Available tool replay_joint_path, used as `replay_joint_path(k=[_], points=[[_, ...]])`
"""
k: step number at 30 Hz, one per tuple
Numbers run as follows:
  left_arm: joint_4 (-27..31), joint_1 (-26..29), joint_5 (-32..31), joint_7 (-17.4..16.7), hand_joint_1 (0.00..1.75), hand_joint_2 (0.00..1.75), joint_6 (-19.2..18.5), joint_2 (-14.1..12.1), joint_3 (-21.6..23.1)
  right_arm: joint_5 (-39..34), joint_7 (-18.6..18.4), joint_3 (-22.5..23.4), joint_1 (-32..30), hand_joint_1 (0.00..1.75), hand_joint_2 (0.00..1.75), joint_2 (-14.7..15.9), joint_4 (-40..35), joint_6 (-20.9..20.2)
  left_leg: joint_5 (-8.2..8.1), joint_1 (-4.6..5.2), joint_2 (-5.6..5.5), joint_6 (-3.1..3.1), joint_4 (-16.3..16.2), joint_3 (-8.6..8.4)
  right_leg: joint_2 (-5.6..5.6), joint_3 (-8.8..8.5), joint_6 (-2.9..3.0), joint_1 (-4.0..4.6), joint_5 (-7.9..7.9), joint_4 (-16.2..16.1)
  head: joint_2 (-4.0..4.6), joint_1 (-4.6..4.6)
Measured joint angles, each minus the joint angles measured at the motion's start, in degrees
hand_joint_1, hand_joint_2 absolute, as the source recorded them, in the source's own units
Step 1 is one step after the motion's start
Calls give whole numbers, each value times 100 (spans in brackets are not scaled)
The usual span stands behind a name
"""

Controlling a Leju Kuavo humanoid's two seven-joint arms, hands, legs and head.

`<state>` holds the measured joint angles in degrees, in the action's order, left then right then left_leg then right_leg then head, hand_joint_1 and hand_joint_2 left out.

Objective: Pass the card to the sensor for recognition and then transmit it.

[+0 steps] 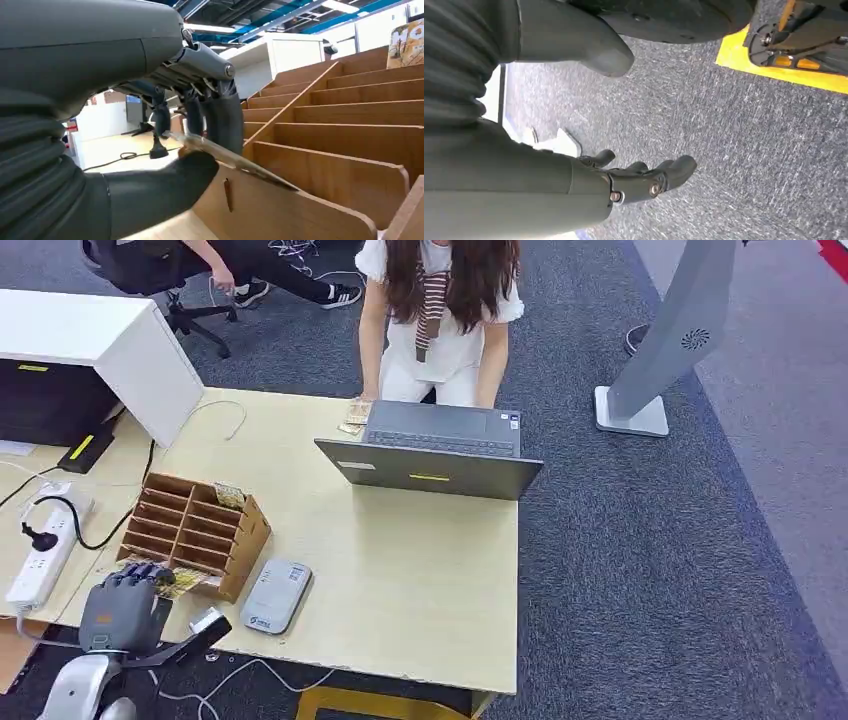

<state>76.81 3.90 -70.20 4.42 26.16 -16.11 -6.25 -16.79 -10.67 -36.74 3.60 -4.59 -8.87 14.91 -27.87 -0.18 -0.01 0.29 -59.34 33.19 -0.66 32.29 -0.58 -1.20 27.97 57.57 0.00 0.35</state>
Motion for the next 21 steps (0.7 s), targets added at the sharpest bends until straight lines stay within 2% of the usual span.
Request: replay_joint_path(k=[16, 21], points=[[-66, -122, 59, -13, 175, 175, 9, -35, 90, -24, 48, -72, 4, 0, 175, 0, 0, -11, 0, -1, 3, -1, 0, -2, -6, 0, 1, 1, 0, 0, 0, 0], [208, -77, 197, 48, 175, 175, 17, -53, 164, -92, 61, -72, 3, 0, 175, 0, 4, -9, 0, -1, 3, -1, 0, -1, -5, 0, 1, 2, 0, 0, 0, -2]])
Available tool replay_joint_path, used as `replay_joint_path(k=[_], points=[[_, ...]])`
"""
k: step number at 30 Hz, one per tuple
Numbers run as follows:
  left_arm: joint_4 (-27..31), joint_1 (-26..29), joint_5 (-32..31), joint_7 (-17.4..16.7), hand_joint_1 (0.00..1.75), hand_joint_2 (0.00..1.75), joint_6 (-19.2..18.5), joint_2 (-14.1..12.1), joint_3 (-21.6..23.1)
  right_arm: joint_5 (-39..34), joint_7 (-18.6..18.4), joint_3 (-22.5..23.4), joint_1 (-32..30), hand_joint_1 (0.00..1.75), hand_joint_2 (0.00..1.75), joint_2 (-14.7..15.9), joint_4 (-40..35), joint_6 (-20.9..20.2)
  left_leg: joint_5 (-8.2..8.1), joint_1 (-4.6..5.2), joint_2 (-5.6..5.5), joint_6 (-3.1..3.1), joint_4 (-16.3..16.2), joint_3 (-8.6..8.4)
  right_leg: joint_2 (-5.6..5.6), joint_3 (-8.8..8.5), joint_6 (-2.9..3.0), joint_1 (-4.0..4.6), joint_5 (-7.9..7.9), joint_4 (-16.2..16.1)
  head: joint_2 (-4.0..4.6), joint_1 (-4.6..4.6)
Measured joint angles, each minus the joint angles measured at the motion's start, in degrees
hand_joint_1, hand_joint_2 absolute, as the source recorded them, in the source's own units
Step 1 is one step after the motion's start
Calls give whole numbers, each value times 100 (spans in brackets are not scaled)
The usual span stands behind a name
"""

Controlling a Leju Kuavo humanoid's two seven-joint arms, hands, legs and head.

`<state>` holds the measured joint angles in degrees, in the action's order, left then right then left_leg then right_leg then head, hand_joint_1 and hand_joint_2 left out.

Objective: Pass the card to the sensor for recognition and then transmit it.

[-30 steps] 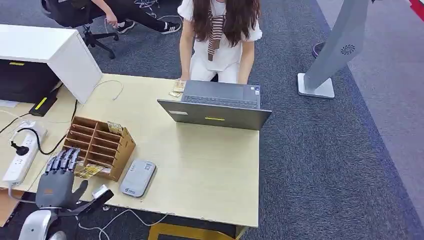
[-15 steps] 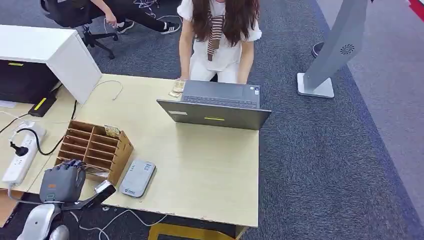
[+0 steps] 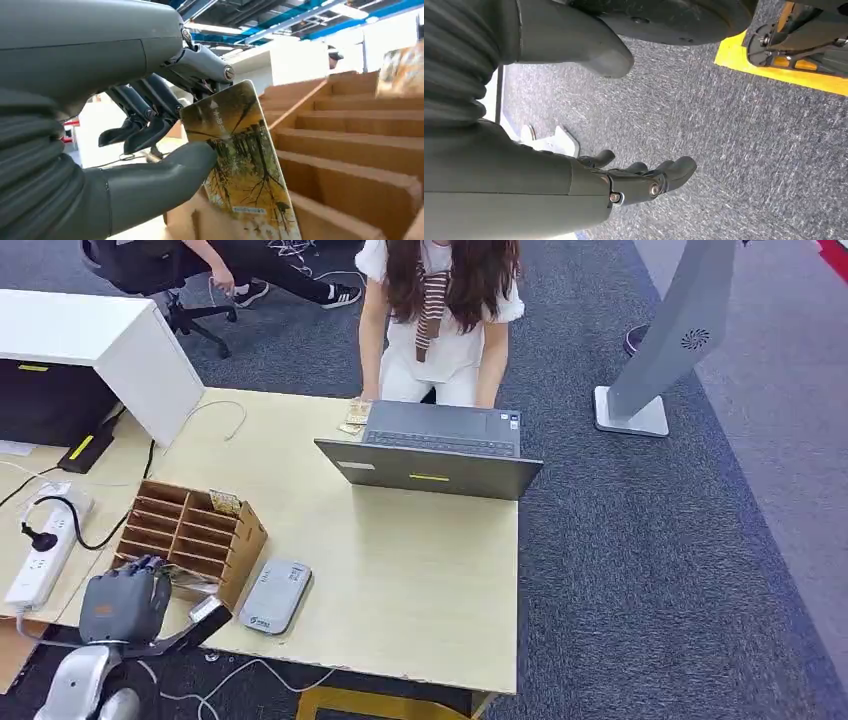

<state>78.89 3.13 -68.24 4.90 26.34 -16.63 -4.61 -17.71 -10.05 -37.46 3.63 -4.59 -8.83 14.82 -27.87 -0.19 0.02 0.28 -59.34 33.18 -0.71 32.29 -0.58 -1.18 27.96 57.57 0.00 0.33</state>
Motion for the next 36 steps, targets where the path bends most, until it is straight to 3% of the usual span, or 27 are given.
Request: replay_joint_path(k=[13, 20, 22, 30, 36], points=[[1641, 106, -22, -2, 175, 175, -194, -74, 797, -122, 37, 4, -2, 0, 175, -4, 20, 68, 0, 0, -1, 0, -2, -2, 2, 1, 0, 0, 0, 0, 0, 2], [1749, -659, -76, -251, 175, 175, -289, -72, 1304, 28, 37, -9, 5, 0, 175, -7, 22, -7, 8, -1, -6, 2, -3, -1, 6, 1, 0, 2, -7, 0, 0, 2], [1511, -1107, -219, -330, 175, 175, -236, -66, 1370, 107, 37, -39, 17, 0, 175, -4, 24, -55, 14, -1, -11, 4, -3, -1, 12, -1, 1, 2, -9, 0, 0, 0], [-340, -3072, -563, -487, 175, 175, -260, 85, 1673, 245, 33, -233, 71, 0, 175, 2, 39, -177, 33, -5, -10, -4, -5, 3, 7, 4, 8, 7, -33, 0, 0, 2], [-1551, -4236, -787, -671, 175, 175, -494, 300, 1952, 295, -7, -306, 96, 0, 175, 4, 52, -234, 35, -5, -4, -1, -7, 3, 0, 5, 11, 7, -39, 0, 0, 0]])
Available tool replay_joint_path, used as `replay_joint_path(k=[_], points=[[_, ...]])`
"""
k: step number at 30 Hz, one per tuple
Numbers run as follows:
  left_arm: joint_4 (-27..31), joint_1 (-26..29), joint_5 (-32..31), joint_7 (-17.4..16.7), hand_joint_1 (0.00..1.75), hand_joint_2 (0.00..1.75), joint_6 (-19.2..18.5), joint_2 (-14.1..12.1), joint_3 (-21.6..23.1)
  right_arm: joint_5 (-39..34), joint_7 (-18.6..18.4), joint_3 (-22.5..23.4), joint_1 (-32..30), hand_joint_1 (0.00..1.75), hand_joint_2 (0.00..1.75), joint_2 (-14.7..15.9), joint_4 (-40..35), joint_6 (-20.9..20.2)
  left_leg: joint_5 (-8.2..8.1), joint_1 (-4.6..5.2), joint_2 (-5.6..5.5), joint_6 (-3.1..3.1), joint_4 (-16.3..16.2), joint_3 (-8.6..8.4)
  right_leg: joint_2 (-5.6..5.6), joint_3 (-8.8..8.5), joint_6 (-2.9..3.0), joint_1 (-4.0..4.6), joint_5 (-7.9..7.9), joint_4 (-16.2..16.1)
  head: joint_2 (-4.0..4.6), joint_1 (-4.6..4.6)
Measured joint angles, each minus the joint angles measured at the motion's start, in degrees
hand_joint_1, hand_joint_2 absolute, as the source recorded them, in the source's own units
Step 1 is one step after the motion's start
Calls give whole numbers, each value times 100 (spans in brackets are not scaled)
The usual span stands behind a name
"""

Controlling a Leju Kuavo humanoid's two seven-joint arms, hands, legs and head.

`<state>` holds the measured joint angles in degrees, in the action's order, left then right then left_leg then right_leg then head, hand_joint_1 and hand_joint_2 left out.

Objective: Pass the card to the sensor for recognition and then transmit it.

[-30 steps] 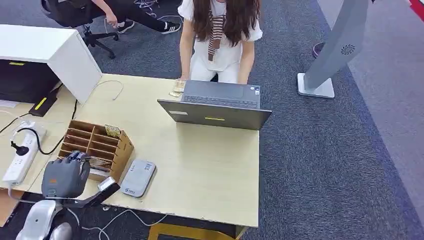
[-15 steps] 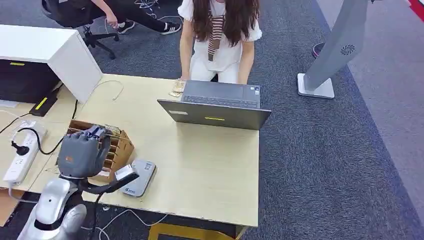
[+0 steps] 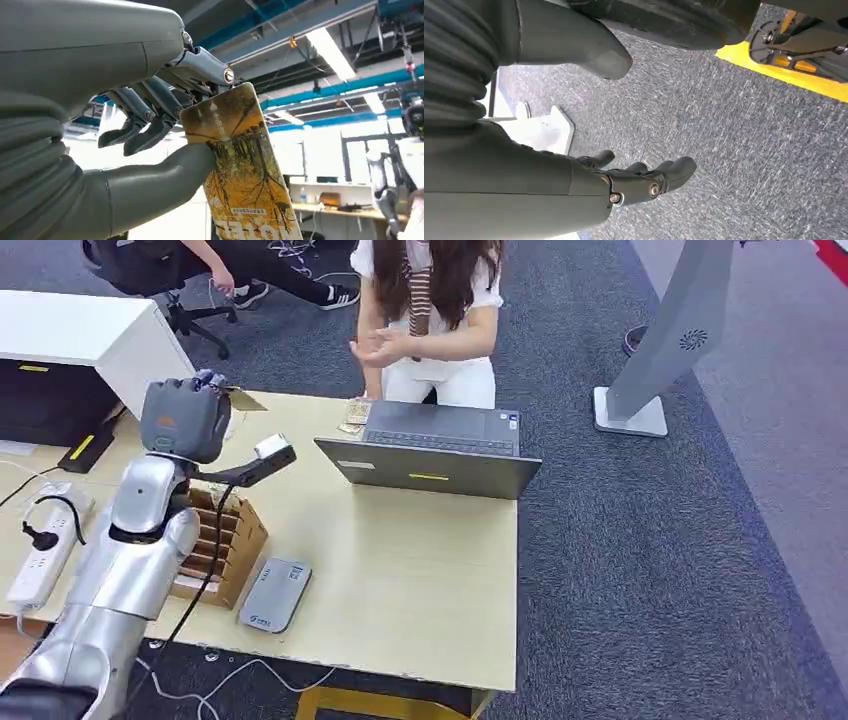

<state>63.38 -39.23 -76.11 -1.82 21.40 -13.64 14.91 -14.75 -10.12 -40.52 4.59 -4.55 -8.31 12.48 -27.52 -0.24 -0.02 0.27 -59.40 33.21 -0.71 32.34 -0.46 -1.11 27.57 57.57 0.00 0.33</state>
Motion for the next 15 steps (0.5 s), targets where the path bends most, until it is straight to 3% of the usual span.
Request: replay_joint_path(k=[7, 14, 15], points=[[-892, -697, -129, -127, 175, 175, -133, 181, 190, 0, -57, -39, 9, 0, 175, 2, 7, -37, 0, 0, 6, 0, 0, 1, -8, 4, 0, 1, 0, 0, 0, 2], [-1263, -858, -85, -129, 175, 175, -111, 264, 262, -7, -61, -61, 8, 0, 175, 2, 24, -66, 0, -2, 8, 0, 1, 1, -10, 5, 0, 2, 0, 1, 0, 0], [-1293, -866, -87, -127, 0, 175, -103, 273, 262, -7, -61, -72, 9, 0, 175, 2, 24, -72, 0, -2, 8, 0, 1, 1, -10, 5, 0, 2, 0, 1, 0, 2]])
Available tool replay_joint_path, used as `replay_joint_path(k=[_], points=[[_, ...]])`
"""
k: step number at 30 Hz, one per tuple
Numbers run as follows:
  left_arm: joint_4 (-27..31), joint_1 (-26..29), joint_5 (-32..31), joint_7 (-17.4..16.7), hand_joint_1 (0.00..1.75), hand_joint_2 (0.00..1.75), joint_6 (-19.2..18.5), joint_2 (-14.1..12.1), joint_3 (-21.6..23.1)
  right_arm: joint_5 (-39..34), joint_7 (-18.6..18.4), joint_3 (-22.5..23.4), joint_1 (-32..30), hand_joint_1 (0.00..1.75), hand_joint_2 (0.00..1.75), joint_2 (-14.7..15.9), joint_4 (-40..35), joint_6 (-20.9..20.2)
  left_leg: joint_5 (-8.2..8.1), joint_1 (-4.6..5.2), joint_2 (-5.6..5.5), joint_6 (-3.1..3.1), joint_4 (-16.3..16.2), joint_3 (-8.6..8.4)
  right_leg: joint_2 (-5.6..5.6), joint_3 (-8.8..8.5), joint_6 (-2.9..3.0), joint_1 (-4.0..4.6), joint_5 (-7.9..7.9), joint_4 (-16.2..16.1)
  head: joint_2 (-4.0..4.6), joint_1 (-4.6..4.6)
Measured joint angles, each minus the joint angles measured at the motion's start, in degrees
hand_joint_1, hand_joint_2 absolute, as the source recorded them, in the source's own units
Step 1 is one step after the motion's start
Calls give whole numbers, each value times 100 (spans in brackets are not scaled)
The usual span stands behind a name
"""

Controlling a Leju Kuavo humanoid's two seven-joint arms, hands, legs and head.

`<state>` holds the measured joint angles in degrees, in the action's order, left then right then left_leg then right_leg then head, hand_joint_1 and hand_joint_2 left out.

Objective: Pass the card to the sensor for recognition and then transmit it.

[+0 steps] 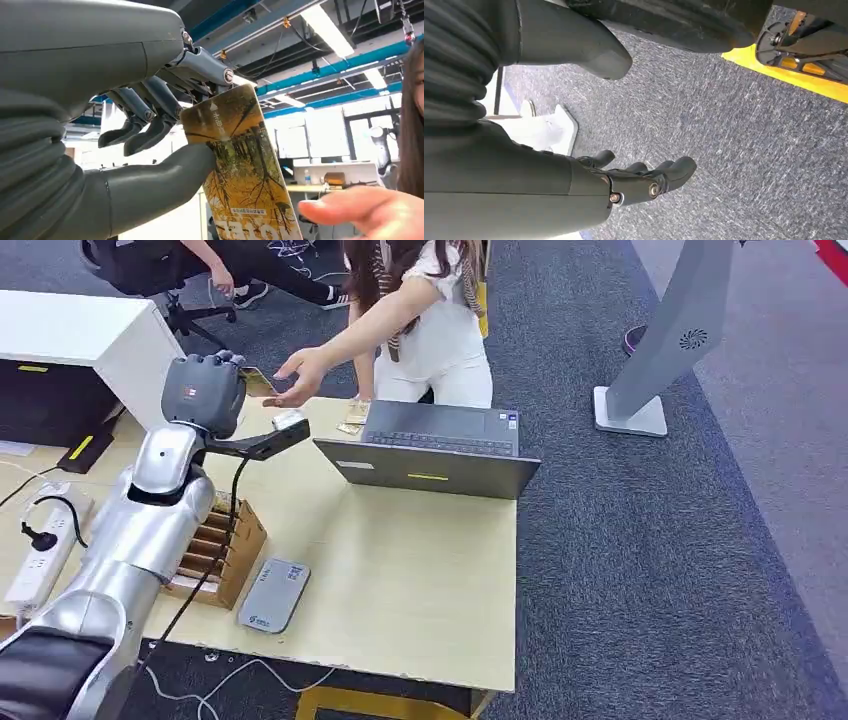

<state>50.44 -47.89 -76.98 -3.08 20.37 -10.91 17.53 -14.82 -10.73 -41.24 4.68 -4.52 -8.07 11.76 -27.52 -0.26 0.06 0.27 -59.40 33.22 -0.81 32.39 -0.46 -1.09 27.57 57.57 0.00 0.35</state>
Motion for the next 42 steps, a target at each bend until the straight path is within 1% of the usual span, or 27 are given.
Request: replay_joint_path(k=[6, 14, 18, 20, 21, 22, 24, 27, 29, 30, 33, 35, 36, 37, 38, 40, 42], points=[[-105, -15, 2, -46, 0, 175, 175, 39, 7, 0, 4, -18, 2, 0, 175, 0, 7, -15, 0, 0, 0, 0, 0, 1, 0, 0, 0, 0, 0, 0, 0, -2], [-96, -7, 116, -55, 0, 175, 262, 87, 9, -2, -9, -29, 2, 0, 175, 0, 7, -4, 0, 0, -1, 0, 0, 1, 1, -1, 0, 0, 0, 0, 0, -2], [186, 193, 381, 5, 0, 175, 299, 72, 9, -18, -2, -29, -2, 0, 175, 0, 7, 13, 0, 0, -1, 0, 1, 2, 1, -1, 0, 0, 0, 1, 0, -2], [493, 412, 639, 145, 0, 175, 402, 33, 9, -88, 18, -29, -6, 0, 175, 0, 9, 29, 0, 0, 0, 0, 2, 6, 0, -2, 0, 0, 0, 2, 0, -2], [694, 594, 788, 234, 0, 175, 466, -13, 9, -125, 35, -29, -10, 0, 175, 0, 9, 37, -1, 0, 3, -1, 3, 5, -5, -2, 1, 0, 1, 2, 0, 0], [1021, 811, 1002, 345, 0, 175, 559, -65, 9, -157, 55, -26, -14, 0, 175, 0, 11, 48, -3, 0, 9, -3, 3, 3, -11, 0, 1, 0, 1, 2, 0, -2], [1494, 1206, 1231, 462, 0, 175, 665, -153, 7, -221, 68, -26, -21, 0, 175, 0, 13, 59, -4, 0, 10, -3, 3, 5, -12, 1, 1, 0, 3, 2, 0, -2], [2382, 2139, 1679, 750, 0, 175, 898, -356, -70, -330, 94, -2, -43, 0, 175, 0, 15, 92, -14, 0, 18, -15, 10, 1, -21, 1, 3, -1, 7, 2, 0, 2], [3107, 2818, 2046, 999, 0, 175, 1049, -512, -258, -387, 114, 33, -73, 0, 175, 0, 22, 107, -17, -2, 27, -13, 10, 1, -30, 10, 8, 0, 11, 1, 0, 0], [3380, 3041, 2124, 1066, 0, 175, 1075, -559, -367, -404, 118, 46, -83, 0, 175, 0, 24, 107, -17, -3, 24, -13, 10, 4, -27, 13, 3, 1, 17, 1, 0, 0], [3835, 3524, 2322, 1211, 0, 175, 1064, -659, -580, -431, 118, 59, -81, 0, 175, 0, 28, 129, -16, -3, 0, -13, 12, 13, -2, 4, 3, 1, 22, 2, 0, -2], [4261, 3987, 3029, 1476, 0, 175, 1062, -730, -787, -507, 146, 107, -89, 0, 175, 0, 28, 182, -18, -3, 14, -14, 15, 7, -16, -2, 4, 1, 22, 3, 0, -4], [4519, 4319, 3549, 1745, 0, 175, 1019, -758, -1004, -535, 164, 129, -106, 0, 175, 0, 28, 195, -29, -3, 32, -29, 15, -4, -36, 0, 4, 1, 22, 3, 0, 5], [4715, 4611, 3898, 1997, 0, 175, 935, -758, -1238, -551, 175, 144, -125, 0, 175, 0, 28, 201, -30, -5, 35, -29, 14, -10, -44, 3, 5, 1, 23, 3, 0, 0], [4862, 4836, 4110, 2191, 0, 175, 830, -750, -1461, -564, 186, 153, -141, 0, 175, 0, 28, 203, -29, -7, 31, -28, 14, -5, -42, 6, 5, 3, 24, 3, 0, 0], [5131, 5163, 4720, 2442, 0, 175, 506, -719, -1883, -616, 203, 179, -143, 0, 175, 0, 28, 227, -27, -8, 11, -25, 15, 7, -16, 1, 9, 4, 29, 3, 2, -2], [5325, 5491, 5666, 2742, 0, 175, -13, -615, -2301, -632, 241, 210, -142, 0, 175, -2, 28, 271, -28, -7, 11, -25, 16, 4, -15, 0, 11, 4, 31, 2, 0, 0]])
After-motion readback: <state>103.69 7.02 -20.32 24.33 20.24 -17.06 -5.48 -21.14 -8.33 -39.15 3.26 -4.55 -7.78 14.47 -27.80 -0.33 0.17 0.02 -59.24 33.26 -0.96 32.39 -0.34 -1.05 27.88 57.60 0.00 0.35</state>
